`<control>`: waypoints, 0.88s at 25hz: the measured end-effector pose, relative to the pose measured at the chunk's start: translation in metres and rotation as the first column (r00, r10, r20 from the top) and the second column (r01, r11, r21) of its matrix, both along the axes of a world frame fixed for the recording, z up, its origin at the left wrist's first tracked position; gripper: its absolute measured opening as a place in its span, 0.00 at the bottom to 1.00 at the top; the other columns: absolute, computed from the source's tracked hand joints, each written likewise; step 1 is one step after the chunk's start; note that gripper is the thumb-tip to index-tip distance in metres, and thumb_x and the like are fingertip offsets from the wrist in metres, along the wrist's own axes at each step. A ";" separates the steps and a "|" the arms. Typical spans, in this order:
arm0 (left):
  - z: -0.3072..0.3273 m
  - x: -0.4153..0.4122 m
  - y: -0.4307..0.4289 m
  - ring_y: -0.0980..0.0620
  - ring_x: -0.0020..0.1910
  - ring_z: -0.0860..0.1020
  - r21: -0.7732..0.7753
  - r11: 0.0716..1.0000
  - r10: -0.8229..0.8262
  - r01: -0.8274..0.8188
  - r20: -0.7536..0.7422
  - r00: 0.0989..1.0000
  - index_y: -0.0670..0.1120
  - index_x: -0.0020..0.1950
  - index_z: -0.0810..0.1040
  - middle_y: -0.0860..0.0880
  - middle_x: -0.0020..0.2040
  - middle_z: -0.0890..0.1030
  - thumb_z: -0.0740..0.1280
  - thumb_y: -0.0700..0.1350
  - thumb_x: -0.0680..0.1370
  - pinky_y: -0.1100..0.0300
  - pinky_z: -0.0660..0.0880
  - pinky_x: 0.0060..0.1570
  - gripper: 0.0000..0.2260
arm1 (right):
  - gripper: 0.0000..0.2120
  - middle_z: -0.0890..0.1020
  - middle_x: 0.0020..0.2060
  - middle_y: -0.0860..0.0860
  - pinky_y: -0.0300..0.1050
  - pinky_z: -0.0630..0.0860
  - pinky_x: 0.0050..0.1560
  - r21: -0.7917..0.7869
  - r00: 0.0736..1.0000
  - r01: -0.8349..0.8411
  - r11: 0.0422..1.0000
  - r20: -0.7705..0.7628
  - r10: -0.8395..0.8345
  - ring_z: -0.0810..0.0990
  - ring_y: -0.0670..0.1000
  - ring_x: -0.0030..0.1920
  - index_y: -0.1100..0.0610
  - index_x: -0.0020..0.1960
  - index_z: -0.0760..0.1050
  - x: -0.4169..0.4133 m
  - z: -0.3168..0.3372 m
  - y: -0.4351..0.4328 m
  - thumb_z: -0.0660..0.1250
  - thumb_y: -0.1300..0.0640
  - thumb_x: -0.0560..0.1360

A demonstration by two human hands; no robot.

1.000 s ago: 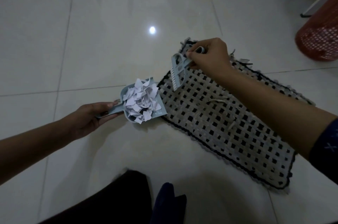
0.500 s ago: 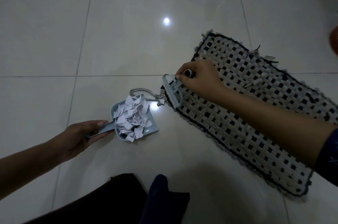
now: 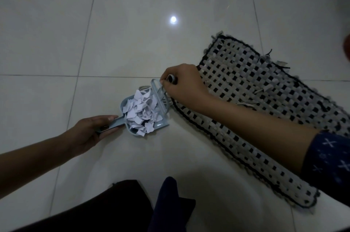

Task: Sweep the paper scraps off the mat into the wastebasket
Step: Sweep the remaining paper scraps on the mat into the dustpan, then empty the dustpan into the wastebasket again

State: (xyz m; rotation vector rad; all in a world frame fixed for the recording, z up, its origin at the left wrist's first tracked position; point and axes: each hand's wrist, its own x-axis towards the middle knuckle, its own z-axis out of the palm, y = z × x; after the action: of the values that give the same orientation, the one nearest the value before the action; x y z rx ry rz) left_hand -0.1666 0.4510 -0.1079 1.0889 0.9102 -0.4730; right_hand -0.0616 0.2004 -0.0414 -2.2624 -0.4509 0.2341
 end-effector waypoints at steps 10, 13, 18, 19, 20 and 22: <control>0.013 0.004 0.006 0.49 0.44 0.84 -0.011 1.000 -0.007 0.007 0.025 1.000 0.30 0.46 0.80 0.37 0.56 0.80 0.60 0.34 0.76 0.63 0.80 0.39 0.10 | 0.06 0.81 0.30 0.52 0.46 0.83 0.39 0.141 0.990 0.142 0.980 -0.016 -0.141 0.83 0.50 0.33 0.62 0.40 0.83 0.031 0.010 -0.014 0.68 0.64 0.72; 0.020 0.014 0.007 0.49 0.46 0.84 -0.021 1.000 -0.018 0.018 0.041 0.999 0.33 0.43 0.82 0.38 0.56 0.81 0.61 0.35 0.76 0.62 0.80 0.41 0.11 | 0.06 0.81 0.31 0.53 0.53 0.83 0.41 0.162 0.989 0.146 0.976 0.014 -0.150 0.83 0.53 0.36 0.63 0.40 0.83 0.037 0.015 -0.018 0.68 0.64 0.72; 0.036 0.040 -0.008 0.47 0.51 0.82 -0.026 0.998 -0.058 0.061 0.104 0.993 0.29 0.54 0.78 0.35 0.59 0.79 0.62 0.35 0.75 0.60 0.79 0.48 0.12 | 0.05 0.83 0.33 0.54 0.54 0.83 0.43 0.115 0.993 0.112 0.987 0.027 -0.116 0.83 0.53 0.36 0.62 0.42 0.83 0.049 0.036 -0.046 0.69 0.61 0.73; 0.041 0.048 -0.015 0.47 0.52 0.82 -0.028 0.996 -0.076 0.080 0.121 0.990 0.29 0.57 0.76 0.35 0.59 0.79 0.61 0.35 0.75 0.60 0.78 0.50 0.14 | 0.05 0.83 0.34 0.54 0.54 0.83 0.43 0.088 0.994 0.109 0.990 0.016 -0.111 0.83 0.53 0.36 0.61 0.43 0.83 0.052 0.041 -0.056 0.69 0.61 0.73; 0.044 0.056 -0.024 0.47 0.53 0.82 -0.028 0.994 -0.098 0.103 0.139 0.985 0.29 0.59 0.75 0.35 0.59 0.79 0.60 0.35 0.76 0.60 0.78 0.50 0.14 | 0.05 0.84 0.36 0.55 0.53 0.83 0.44 0.062 0.994 0.110 0.992 0.005 -0.111 0.83 0.52 0.36 0.60 0.44 0.83 0.054 0.044 -0.068 0.69 0.60 0.73; 0.053 0.072 -0.045 0.47 0.50 0.83 -0.048 0.988 -0.138 0.148 0.173 0.975 0.29 0.57 0.77 0.36 0.57 0.80 0.59 0.34 0.77 0.61 0.79 0.48 0.13 | 0.05 0.84 0.38 0.53 0.47 0.83 0.46 0.005 0.993 0.116 0.993 0.001 -0.116 0.82 0.47 0.37 0.59 0.45 0.83 0.054 0.051 -0.094 0.69 0.59 0.74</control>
State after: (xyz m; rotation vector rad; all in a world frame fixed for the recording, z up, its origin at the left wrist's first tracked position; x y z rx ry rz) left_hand -0.0943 0.4058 -0.0548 1.1253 0.6668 -0.5153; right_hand -0.0077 0.1066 0.0094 -2.2757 -0.3195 0.1717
